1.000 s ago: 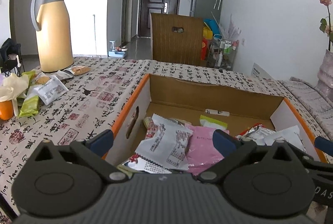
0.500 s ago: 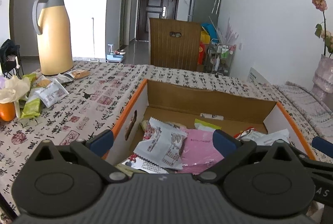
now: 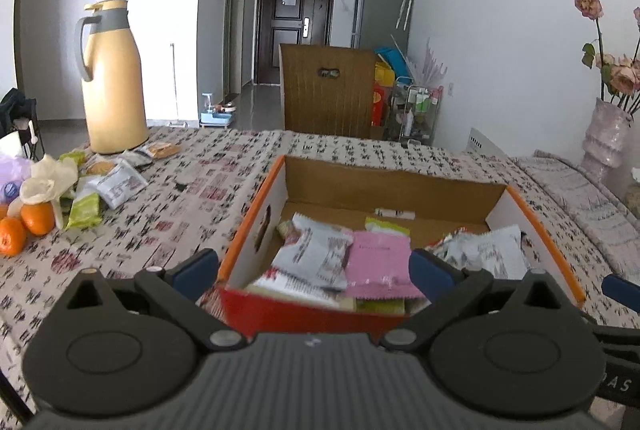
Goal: Organize snacks
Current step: 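Lift both tools out of the box and move them over the snack pile, then grasp another white packet from the pile with the right tool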
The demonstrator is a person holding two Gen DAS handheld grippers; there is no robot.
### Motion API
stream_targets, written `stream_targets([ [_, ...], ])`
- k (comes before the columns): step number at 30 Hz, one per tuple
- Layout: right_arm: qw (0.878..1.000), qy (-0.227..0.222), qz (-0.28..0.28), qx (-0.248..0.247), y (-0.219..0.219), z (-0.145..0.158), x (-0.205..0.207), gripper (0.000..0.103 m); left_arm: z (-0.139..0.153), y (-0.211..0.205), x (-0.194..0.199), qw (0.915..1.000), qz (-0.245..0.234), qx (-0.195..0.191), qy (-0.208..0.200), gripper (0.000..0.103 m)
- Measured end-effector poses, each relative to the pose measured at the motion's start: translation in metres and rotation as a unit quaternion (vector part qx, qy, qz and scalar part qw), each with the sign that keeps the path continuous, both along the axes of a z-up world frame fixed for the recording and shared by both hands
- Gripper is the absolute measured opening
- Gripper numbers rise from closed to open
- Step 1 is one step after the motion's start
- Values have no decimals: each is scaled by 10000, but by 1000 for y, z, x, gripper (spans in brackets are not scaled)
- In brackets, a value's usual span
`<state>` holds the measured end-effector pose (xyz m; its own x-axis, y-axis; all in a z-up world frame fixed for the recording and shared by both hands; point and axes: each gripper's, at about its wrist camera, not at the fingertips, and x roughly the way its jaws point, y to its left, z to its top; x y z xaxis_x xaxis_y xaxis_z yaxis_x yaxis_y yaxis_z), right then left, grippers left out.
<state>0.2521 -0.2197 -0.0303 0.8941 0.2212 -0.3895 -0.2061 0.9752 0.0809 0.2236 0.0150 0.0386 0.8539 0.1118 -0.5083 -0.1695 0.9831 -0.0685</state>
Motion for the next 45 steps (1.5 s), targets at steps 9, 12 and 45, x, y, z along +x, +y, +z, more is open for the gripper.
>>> stream_targets([
  [9,9997,179,56,-153,-5,-9,-34,103,-20,13,-29,9994,1,-25,351,103],
  [12,9994,256,30,-222,-9,-13,-40,103,-28,16,-36,9991,17,-1,426,103],
  [45,9835,1449,-704,-825,-94,-54,36,86,-80,37,-51,9961,28,-204,863,103],
])
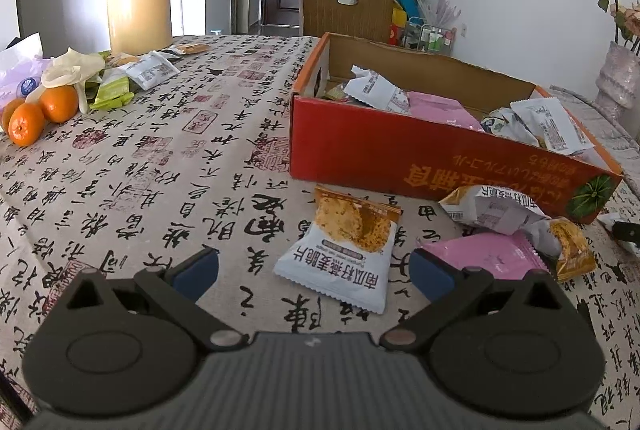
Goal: Organize snacks
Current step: 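Grasp another white packet from the pile with the right tool, then grasp the white cracker packet with the left tool while the right tool holds its packet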
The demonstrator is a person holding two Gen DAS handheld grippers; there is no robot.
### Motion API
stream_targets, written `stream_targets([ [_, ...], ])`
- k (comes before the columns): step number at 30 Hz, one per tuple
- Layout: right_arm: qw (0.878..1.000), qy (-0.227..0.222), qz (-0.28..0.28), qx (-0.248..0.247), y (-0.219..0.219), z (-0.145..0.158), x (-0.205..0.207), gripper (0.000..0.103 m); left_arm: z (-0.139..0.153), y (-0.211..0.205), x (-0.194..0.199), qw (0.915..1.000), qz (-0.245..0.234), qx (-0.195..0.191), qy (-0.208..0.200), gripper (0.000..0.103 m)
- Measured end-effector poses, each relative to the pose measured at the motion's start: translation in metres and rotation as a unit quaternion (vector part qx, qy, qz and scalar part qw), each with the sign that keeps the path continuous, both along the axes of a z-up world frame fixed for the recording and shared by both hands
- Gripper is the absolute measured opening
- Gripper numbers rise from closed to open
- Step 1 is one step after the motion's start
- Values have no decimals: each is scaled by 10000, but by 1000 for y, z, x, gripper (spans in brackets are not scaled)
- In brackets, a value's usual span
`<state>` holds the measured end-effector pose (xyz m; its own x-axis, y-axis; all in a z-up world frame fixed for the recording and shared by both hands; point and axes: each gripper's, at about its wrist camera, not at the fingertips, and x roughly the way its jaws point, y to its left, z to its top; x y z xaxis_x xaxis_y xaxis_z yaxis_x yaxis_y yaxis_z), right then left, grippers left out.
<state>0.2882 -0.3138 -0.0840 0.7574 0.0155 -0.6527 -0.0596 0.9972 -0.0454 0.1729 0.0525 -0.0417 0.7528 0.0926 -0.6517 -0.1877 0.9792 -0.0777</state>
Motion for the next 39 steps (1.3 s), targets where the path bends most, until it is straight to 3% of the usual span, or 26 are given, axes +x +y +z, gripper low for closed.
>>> stream_targets([
  [6,9999,63,31,94,-1,-7,10,78,-2,2,2,10000,-6,-61,37,103],
  [8,9996,52,118,259,-3,-8,7,68,-2,2,2,9999,-8,-99,62,103],
  [10,9995,4,168,255,-1,-6,3,46,-3,2,3,9999,3,-108,75,103],
  [13,9995,-175,162,201,4,-3,-10,42,-3,3,3,9999,2,-108,63,103],
  [20,9964,-698,197,449,15,10,-58,42,-3,3,3,9999,-12,-134,60,103],
  [25,9939,-770,437,653,30,9,-81,42,-3,2,3,9999,7,-93,100,103],
  [33,9941,-748,461,633,45,2,-82,43,6,3,0,10000,4,-85,51,103],
  [39,9947,-691,332,686,41,-3,-78,45,13,5,12,9997,-69,175,185,103],
])
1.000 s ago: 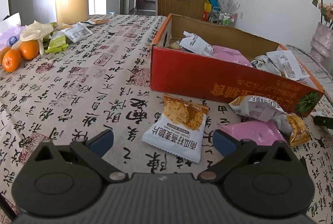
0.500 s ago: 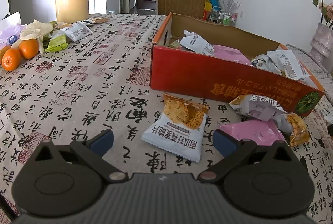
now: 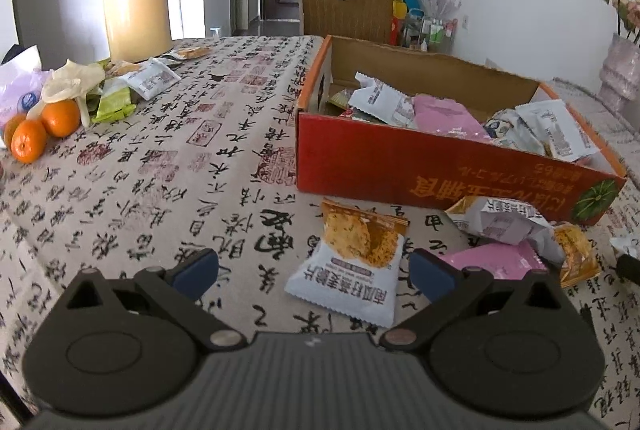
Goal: Organize snacks
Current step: 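Grasp the white cracker packet with the left tool while the right tool holds its packet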
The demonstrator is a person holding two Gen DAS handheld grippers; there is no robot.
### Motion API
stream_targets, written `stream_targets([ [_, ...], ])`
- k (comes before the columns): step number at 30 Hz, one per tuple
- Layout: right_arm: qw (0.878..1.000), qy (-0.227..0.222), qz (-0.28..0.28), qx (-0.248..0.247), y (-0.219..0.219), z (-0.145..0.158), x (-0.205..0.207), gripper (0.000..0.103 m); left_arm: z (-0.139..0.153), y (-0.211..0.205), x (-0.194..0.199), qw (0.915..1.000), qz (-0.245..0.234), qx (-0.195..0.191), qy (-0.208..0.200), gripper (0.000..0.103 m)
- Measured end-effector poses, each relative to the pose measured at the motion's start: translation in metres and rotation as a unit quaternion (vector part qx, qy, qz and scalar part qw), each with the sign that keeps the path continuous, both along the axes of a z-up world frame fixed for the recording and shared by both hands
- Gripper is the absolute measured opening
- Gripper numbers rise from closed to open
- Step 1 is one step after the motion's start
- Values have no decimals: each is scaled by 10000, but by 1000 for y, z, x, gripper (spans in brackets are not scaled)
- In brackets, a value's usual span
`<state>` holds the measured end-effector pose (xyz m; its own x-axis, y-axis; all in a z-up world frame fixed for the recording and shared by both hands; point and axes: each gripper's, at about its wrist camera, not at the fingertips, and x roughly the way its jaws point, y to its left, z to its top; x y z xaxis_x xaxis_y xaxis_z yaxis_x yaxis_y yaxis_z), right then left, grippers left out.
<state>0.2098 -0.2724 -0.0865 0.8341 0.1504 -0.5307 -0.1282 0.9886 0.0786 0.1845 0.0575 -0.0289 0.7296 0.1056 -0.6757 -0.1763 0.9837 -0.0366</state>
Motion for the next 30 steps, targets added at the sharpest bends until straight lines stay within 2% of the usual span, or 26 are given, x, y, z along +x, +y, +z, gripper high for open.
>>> stream_targets([
  [6,9999,-32,-44,119,-5,-2,-1,45,0,-9,14,9991,-117,400,122,103],
  [15,9995,-117,23,296,-8,-1,-4,44,-14,-19,30,9973,-202,562,420,103],
  [20,9994,-132,27,320,-8,0,-4,44,-19,-19,31,9975,-225,527,420,103],
  [26,9994,-103,18,318,-8,-1,-3,44,-22,-11,31,9990,-153,185,386,103],
  [30,9995,-84,14,319,-8,-1,-3,44,-24,-13,27,9995,-122,213,210,103],
])
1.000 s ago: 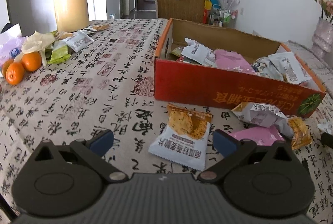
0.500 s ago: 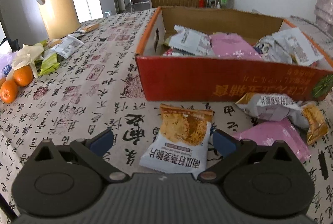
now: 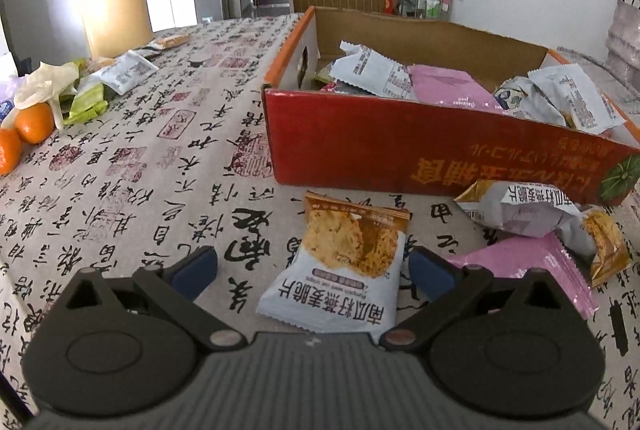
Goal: Organize snacks
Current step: 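Grasp the white cracker packet with the left tool while the right tool holds its packet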
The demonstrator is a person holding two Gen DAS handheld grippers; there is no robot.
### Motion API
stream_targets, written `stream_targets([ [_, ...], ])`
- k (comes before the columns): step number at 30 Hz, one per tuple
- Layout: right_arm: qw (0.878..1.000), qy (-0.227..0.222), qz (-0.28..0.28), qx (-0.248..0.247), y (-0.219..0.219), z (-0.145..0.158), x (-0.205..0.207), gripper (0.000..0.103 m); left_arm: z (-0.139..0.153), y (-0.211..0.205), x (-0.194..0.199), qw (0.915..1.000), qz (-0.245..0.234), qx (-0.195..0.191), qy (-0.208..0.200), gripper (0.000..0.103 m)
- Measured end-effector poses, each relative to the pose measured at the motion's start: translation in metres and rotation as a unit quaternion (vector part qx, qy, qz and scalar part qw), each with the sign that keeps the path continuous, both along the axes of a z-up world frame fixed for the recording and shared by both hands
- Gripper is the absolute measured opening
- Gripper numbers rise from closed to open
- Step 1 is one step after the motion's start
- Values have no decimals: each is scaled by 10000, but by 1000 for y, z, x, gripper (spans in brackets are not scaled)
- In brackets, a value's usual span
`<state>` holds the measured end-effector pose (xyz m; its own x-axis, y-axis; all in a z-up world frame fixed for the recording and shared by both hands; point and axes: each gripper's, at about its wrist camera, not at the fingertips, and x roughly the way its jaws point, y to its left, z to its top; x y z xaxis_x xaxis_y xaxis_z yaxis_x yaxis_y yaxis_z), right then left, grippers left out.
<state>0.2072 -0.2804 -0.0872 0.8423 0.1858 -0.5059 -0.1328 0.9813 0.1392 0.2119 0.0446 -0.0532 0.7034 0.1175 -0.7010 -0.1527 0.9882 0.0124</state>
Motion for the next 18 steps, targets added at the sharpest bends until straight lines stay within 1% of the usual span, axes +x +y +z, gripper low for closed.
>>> stream_targets([
  [12,10000,30,14,28,-1,-1,1,45,1,0,0,10000,-63,4,-10,102],
  [15,10000,-9,84,2,2,1,0,44,2,-3,-4,9997,-211,-7,-124,90],
  [16,10000,-24,93,-13,3,3,0,44,2,-4,-6,9995,-260,-1,-180,81],
  [17,9999,-36,99,-25,4,6,0,44,3,-6,-8,9993,-304,-4,-232,69],
  [18,9999,-46,109,-38,6,8,0,44,4,-7,-10,9990,-351,-14,-282,62],
])
